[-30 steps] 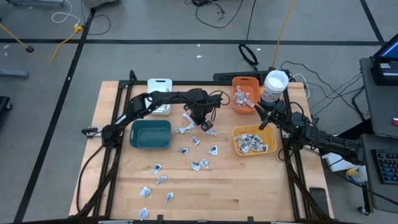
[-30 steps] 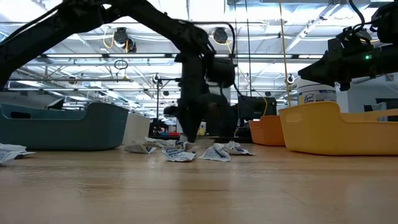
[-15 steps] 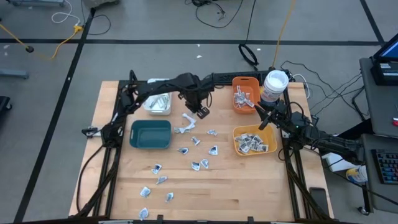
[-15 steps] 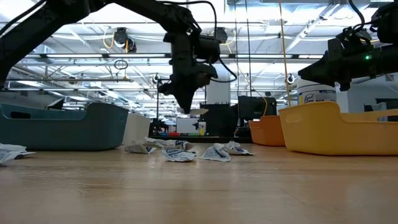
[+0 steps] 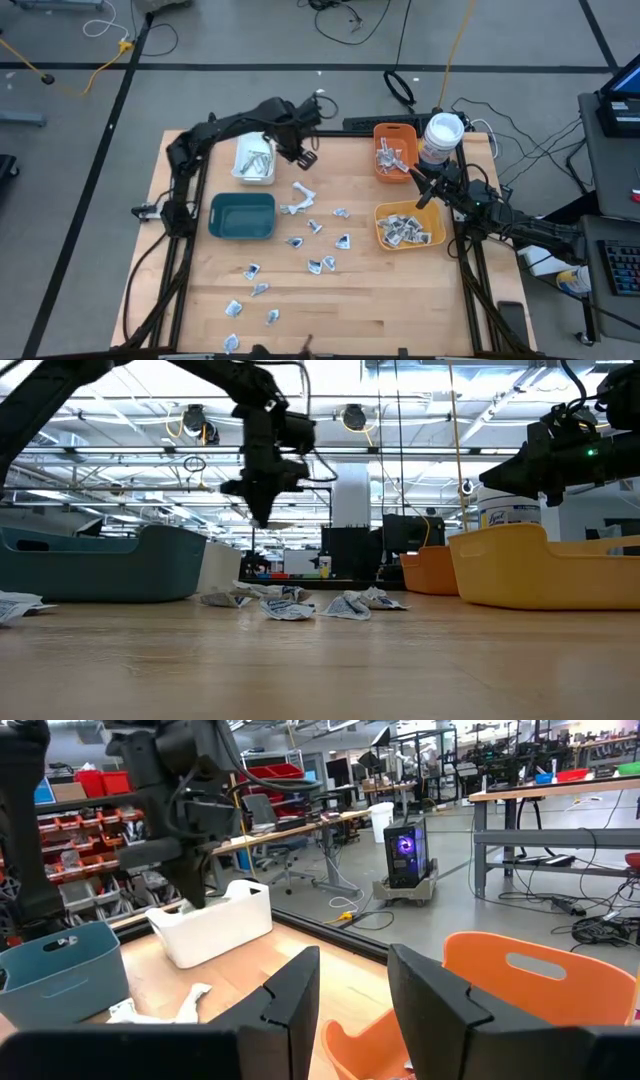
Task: Pick & Place First Aid Supplies
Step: Put the bandage into the white bin
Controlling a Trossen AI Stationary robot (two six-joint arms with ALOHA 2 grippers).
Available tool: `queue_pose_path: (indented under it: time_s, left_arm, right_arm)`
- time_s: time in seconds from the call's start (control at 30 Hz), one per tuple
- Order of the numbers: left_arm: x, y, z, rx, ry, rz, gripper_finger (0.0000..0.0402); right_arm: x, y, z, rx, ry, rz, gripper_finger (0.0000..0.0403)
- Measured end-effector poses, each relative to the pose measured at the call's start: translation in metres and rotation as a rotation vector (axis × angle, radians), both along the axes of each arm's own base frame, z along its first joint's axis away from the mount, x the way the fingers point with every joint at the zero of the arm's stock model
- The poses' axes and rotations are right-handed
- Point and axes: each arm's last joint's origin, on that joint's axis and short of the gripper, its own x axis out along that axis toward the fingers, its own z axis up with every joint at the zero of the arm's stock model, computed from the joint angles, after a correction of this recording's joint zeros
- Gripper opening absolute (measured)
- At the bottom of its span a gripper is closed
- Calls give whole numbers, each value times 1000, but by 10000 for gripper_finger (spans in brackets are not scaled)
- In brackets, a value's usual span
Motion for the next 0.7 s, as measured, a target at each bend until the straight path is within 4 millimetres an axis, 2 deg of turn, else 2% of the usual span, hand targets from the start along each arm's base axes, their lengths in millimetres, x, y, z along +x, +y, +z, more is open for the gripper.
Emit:
queue_pose_path:
  time_s: [0.23, 0.47, 0.6, 0.7]
  left_arm:
    - [-51, 17, -1, 51, -36, 128, 0]
    - [-101, 23, -4, 64, -48, 241, 0]
    - [-121, 23, -8, 57, -33, 289, 0]
    - [-127, 22, -16, 62, -21, 304, 0]
  right_arm:
    - [0, 0, 0, 0, -1, 0, 116]
    - [0, 0, 0, 0, -1, 0, 116]
    - [0, 0, 0, 0, -1, 0, 116]
    - [0, 0, 0, 0, -1, 0, 116]
